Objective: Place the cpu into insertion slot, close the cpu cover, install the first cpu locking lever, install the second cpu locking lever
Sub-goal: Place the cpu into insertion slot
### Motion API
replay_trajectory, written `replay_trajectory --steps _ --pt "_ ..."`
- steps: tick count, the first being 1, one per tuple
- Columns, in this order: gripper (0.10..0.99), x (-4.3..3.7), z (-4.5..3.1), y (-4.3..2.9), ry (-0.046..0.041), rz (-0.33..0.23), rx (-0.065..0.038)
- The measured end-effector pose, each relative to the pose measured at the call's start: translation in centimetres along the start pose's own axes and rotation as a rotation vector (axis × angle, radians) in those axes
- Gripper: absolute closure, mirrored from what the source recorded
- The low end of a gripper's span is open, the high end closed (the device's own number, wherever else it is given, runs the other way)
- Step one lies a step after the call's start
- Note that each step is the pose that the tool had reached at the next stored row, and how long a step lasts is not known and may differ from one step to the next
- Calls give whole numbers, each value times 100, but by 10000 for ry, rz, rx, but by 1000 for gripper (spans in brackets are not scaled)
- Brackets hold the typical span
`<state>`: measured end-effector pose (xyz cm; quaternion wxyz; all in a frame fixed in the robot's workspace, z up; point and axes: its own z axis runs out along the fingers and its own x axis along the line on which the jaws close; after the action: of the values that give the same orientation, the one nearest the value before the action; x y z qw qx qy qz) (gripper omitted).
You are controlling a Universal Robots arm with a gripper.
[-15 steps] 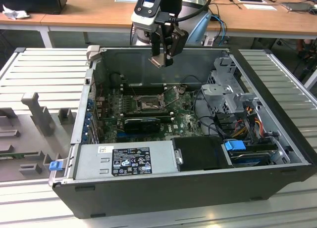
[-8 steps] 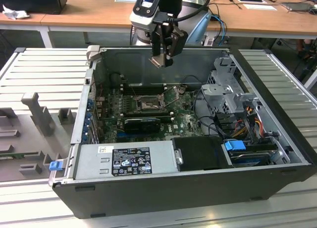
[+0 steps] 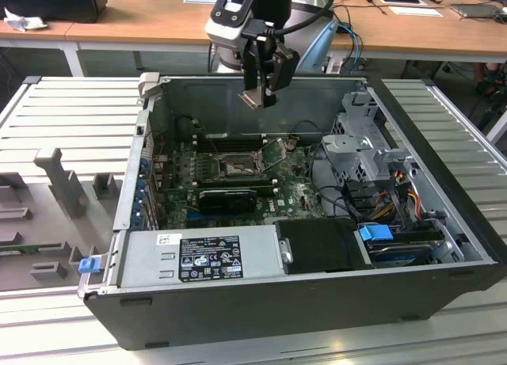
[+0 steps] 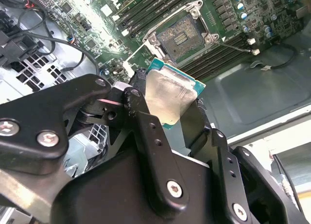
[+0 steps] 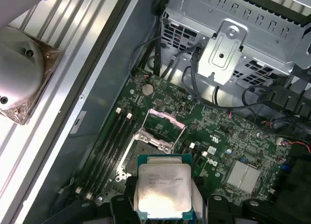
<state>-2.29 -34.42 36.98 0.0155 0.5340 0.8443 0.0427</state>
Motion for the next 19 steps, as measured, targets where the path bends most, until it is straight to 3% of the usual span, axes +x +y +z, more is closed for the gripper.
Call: replay_trajectory --steps 9,12,19 --pt "561 0 4 0 -45 505 -10" --pt "561 0 7 -1 -98 1096 -21" --pt "561 1 17 -4 -154 1733 -33"
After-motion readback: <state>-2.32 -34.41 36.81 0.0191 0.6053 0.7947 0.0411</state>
